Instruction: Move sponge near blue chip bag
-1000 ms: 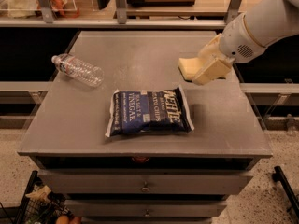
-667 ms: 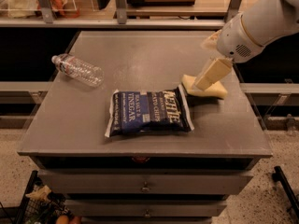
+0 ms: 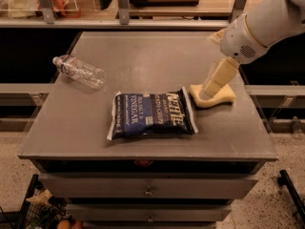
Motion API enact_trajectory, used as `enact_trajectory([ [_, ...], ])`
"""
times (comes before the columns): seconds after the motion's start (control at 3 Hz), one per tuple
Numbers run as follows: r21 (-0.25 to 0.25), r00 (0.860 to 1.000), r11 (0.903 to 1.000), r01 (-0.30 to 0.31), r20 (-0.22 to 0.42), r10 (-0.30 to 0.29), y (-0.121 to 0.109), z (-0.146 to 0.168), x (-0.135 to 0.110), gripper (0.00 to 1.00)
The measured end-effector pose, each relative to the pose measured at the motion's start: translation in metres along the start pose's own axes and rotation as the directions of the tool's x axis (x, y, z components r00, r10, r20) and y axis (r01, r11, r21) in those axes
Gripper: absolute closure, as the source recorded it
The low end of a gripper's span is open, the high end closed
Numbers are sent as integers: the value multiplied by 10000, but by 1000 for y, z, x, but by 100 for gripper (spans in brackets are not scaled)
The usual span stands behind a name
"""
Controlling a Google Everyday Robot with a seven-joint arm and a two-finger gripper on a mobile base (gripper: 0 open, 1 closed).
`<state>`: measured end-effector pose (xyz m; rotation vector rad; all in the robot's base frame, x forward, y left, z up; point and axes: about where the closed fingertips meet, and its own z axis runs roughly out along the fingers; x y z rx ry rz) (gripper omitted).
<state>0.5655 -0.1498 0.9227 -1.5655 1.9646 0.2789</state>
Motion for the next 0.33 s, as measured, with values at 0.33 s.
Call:
enact_trajectory([
  [0.33,-151,9994,9994,308,169,-306,0,-1,-3,0],
])
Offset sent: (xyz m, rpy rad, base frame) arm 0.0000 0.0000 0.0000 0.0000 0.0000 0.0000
